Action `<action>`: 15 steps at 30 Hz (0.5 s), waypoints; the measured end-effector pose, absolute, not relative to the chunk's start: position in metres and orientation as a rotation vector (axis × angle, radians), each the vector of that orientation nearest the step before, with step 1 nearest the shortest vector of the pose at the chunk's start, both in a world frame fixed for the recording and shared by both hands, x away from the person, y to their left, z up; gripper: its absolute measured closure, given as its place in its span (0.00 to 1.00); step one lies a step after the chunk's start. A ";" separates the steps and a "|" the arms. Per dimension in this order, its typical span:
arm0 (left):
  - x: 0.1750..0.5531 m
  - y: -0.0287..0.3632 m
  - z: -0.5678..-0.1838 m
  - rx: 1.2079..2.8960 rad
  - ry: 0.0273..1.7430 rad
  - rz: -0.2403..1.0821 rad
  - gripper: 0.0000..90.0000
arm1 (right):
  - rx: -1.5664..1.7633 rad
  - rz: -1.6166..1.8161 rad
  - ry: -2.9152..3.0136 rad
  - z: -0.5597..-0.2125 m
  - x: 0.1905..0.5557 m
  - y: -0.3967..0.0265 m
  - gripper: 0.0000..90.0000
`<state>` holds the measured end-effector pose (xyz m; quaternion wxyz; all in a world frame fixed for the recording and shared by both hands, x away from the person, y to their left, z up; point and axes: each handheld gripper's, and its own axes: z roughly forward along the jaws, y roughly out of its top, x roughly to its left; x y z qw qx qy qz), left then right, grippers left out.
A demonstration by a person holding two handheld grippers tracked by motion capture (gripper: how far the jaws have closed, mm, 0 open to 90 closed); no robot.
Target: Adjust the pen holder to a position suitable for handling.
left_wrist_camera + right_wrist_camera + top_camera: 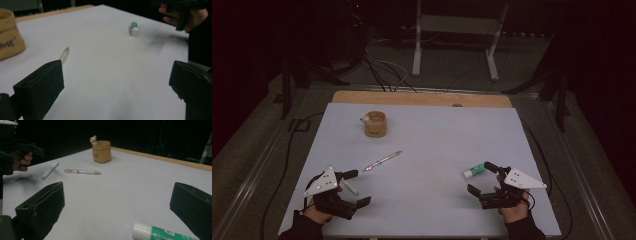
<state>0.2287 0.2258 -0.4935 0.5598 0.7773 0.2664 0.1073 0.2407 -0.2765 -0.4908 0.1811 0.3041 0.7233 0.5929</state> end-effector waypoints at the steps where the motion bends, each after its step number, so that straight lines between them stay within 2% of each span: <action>1: 0.230 0.226 -0.486 1.824 0.618 0.252 0.00 | 0.858 1.680 2.038 -0.490 0.240 -0.276 0.00; 10: 0.252 0.238 -0.442 1.786 0.623 0.315 0.00 | 0.843 1.694 2.011 -0.483 0.235 -0.271 0.00; 15: 0.268 0.243 -0.430 1.769 0.653 0.353 0.00 | 0.877 1.719 1.997 -0.483 0.236 -0.274 0.00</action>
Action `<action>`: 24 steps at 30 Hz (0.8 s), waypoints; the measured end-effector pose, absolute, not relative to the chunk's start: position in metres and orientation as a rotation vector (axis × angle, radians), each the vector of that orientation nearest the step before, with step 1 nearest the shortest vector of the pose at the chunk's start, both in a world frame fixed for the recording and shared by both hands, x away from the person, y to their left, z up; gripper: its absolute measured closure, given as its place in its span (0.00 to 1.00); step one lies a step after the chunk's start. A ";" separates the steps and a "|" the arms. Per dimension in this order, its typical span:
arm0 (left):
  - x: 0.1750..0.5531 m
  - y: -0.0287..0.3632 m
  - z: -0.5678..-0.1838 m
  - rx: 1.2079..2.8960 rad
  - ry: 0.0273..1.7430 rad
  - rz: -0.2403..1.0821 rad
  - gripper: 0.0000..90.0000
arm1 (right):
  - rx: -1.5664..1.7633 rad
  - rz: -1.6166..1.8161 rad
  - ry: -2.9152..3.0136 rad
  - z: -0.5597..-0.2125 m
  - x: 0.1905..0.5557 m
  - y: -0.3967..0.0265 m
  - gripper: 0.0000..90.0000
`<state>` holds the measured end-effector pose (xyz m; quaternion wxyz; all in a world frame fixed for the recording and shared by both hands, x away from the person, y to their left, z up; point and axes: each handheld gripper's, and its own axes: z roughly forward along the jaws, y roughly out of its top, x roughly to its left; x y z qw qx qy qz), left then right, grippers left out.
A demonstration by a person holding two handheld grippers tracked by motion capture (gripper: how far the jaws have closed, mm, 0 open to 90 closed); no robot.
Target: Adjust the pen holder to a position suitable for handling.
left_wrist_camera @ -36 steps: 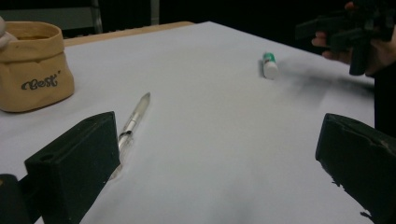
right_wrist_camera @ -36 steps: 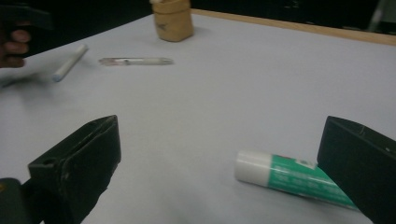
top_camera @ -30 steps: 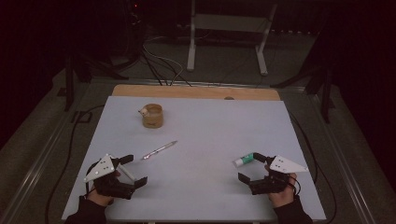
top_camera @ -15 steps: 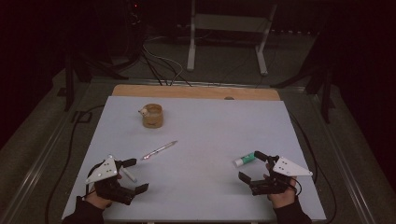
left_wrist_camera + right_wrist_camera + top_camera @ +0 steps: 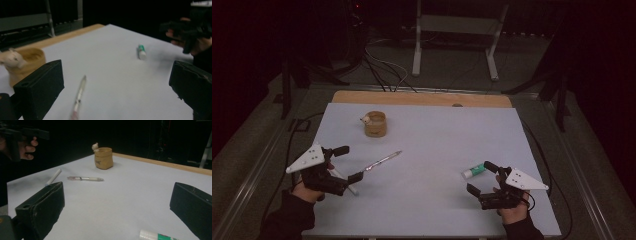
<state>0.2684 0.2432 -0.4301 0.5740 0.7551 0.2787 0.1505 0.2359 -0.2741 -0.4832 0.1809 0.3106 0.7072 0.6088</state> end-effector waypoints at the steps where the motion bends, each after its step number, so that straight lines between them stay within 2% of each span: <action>1: 0.273 0.244 -0.429 1.779 0.671 0.350 0.00 | 0.873 1.722 1.992 -0.482 0.235 -0.275 0.00; 14: 0.332 0.247 -0.424 1.814 0.879 0.403 0.08 | 0.858 1.717 1.995 -0.479 0.233 -0.273 0.00; 19: 0.358 0.251 -0.429 1.804 0.971 0.444 0.18 | 0.859 1.716 2.001 -0.479 0.233 -0.273 0.00; 22: 0.369 0.252 -0.433 1.810 1.026 0.476 0.29 | 0.854 1.714 2.003 -0.479 0.233 -0.273 0.00; 23: 0.379 0.255 -0.438 1.802 1.083 0.490 0.29 | 0.852 1.715 2.002 -0.479 0.233 -0.273 0.00; 24: 0.385 0.256 -0.441 1.803 1.120 0.497 0.39 | 0.850 1.716 2.003 -0.479 0.233 -0.273 0.00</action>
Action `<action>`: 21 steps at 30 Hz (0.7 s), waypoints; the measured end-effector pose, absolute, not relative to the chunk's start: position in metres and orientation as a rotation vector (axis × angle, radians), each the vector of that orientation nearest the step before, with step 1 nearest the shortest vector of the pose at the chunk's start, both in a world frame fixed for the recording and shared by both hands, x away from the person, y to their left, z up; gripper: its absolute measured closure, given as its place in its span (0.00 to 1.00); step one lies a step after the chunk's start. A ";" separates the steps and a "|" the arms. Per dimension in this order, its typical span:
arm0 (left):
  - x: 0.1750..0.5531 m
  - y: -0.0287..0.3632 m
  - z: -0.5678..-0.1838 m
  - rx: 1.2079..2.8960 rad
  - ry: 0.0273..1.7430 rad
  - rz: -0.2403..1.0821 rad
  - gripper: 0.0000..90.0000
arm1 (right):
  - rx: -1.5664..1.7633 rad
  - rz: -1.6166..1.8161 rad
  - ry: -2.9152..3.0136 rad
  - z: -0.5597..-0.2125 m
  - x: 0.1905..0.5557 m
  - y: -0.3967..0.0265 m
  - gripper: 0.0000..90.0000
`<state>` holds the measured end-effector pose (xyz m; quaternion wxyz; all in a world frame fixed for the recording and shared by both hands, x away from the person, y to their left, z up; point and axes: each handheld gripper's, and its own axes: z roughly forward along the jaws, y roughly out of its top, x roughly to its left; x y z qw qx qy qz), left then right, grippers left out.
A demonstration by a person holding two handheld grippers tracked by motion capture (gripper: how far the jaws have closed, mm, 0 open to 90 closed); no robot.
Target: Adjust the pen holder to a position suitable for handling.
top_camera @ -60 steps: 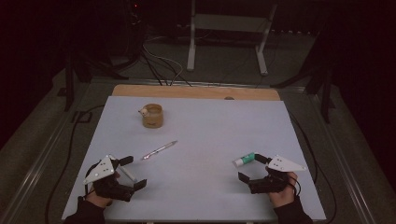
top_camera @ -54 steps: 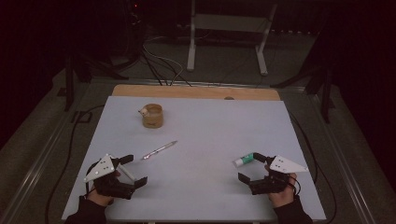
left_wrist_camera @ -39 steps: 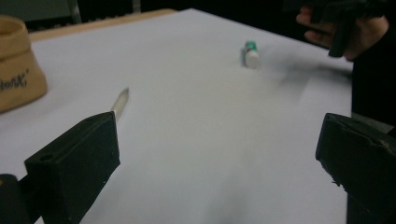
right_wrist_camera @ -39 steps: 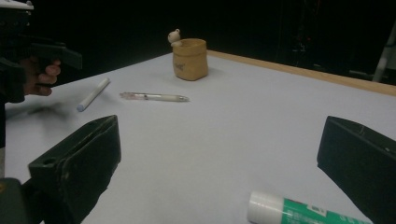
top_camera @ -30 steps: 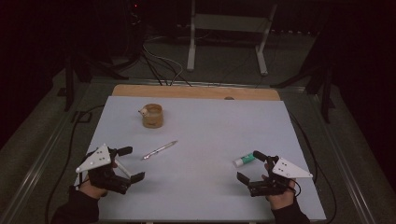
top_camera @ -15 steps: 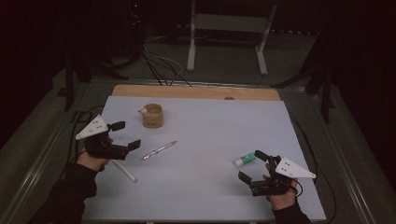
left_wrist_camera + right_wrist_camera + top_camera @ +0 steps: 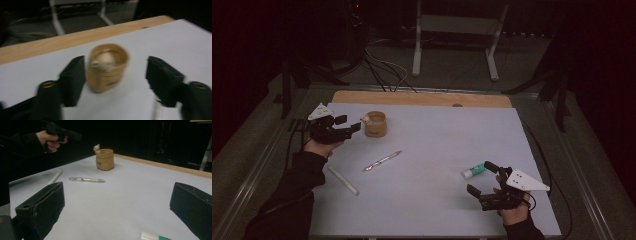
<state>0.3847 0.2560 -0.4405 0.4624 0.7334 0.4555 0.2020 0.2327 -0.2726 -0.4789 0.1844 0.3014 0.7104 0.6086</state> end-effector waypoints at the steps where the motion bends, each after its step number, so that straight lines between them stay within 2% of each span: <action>1: 0.390 0.257 -0.443 1.798 1.145 0.492 0.43 | 0.850 1.716 2.005 -0.479 0.233 -0.272 0.00; 4: 0.400 0.259 -0.448 1.816 1.206 0.512 0.59 | 0.850 1.717 2.008 -0.479 0.233 -0.272 0.00; 5: 0.410 0.259 -0.454 1.840 1.259 0.522 0.59 | 0.851 1.717 2.010 -0.479 0.233 -0.272 0.00; 7: 0.419 0.259 -0.461 1.860 1.310 0.514 0.72 | 0.850 1.710 2.023 -0.480 0.233 -0.272 0.00; 10: 0.427 0.258 -0.467 1.880 1.340 0.506 0.83 | 0.847 1.710 2.028 -0.480 0.233 -0.272 0.00; 11: 0.433 0.256 -0.473 1.902 1.364 0.491 0.83 | 0.848 1.711 2.028 -0.480 0.233 -0.272 0.00; 13: 0.440 0.252 -0.482 1.934 1.411 0.462 0.93 | 0.848 1.713 2.025 -0.480 0.233 -0.272 0.00; 16: 0.446 0.246 -0.492 1.972 1.457 0.433 1.00 | 0.848 1.717 2.021 -0.479 0.233 -0.273 0.00; 21: 0.453 0.239 -0.508 2.017 1.483 0.393 1.00 | 0.842 1.725 2.018 -0.479 0.233 -0.274 0.00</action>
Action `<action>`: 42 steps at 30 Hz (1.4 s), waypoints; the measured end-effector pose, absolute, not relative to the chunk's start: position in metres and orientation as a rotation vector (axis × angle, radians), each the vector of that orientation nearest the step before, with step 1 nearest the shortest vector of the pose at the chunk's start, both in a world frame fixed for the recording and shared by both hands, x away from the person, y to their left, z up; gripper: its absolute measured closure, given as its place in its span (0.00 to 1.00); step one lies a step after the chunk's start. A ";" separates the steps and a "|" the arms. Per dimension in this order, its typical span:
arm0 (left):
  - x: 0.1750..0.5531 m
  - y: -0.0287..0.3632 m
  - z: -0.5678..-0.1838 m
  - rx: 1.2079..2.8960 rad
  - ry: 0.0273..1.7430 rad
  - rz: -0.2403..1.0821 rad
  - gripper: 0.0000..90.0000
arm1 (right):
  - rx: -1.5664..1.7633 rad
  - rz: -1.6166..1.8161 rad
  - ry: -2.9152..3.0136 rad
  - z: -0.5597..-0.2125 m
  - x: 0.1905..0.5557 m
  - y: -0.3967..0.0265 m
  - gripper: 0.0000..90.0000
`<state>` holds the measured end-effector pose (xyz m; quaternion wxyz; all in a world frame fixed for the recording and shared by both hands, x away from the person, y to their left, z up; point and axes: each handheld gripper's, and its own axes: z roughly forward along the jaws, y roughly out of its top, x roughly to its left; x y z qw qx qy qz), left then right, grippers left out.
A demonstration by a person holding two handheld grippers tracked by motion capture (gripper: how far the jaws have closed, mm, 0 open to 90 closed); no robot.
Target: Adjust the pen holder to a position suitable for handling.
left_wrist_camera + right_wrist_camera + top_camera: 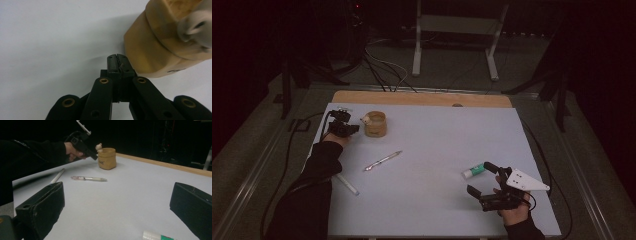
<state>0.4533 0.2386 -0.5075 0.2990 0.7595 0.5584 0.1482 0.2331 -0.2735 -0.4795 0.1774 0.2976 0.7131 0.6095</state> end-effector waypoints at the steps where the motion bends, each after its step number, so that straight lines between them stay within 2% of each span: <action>1: 0.455 0.238 -0.510 2.023 1.485 0.388 1.00 | 0.845 1.727 2.018 -0.480 0.233 -0.274 0.00; 19: 0.473 0.222 -0.518 2.049 1.454 0.322 1.00 | 0.850 1.727 2.025 -0.481 0.234 -0.274 0.00; 42: 0.472 0.085 -0.510 2.306 1.110 0.156 1.00 | 0.865 1.730 2.020 -0.481 0.234 -0.278 0.00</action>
